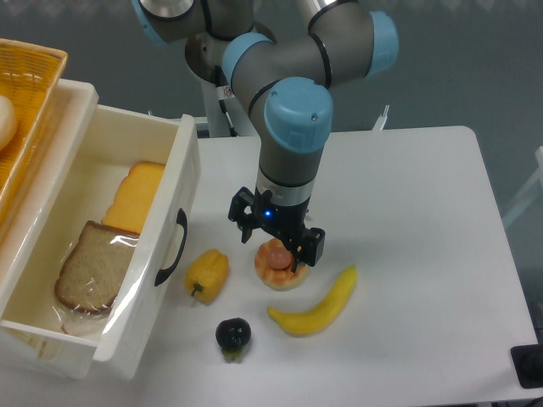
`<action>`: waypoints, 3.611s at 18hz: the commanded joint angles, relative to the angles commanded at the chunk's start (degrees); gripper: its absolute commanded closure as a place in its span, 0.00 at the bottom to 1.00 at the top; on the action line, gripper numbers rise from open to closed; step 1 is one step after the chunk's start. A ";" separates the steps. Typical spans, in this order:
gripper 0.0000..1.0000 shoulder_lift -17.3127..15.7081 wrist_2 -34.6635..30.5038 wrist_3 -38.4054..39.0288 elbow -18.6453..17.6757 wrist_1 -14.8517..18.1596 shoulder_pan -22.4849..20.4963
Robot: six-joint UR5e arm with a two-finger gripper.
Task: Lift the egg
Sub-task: 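Lower the open gripper straight down over the round toy egg, then close the gripper fingers around the sides of the toy egg, then hold the toy egg firmly in the closed gripper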
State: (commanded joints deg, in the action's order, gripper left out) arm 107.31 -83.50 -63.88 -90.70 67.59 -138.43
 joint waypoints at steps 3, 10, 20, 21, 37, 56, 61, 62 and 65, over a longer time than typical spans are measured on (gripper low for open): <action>0.00 0.26 -1.49 -6.42 -2.11 -0.09 0.00; 0.00 2.81 -4.21 -20.74 -4.14 0.00 -0.44; 0.00 7.55 -6.15 -34.38 -4.22 -2.64 -0.53; 0.00 7.91 -6.15 -34.73 -4.22 -2.90 -0.53; 0.00 9.05 -5.63 -38.17 -7.91 -7.38 -1.67; 0.39 9.58 -4.39 -37.02 -8.00 -7.21 -1.32; 0.65 9.58 -4.48 -36.93 -7.83 -7.12 -1.32; 0.71 9.58 -4.48 -36.93 -7.83 -7.12 -1.41; 0.79 9.49 -4.48 -36.85 -7.65 -7.12 -1.32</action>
State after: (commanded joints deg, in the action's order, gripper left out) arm 116.81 -87.98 -100.72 -98.35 60.47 -139.75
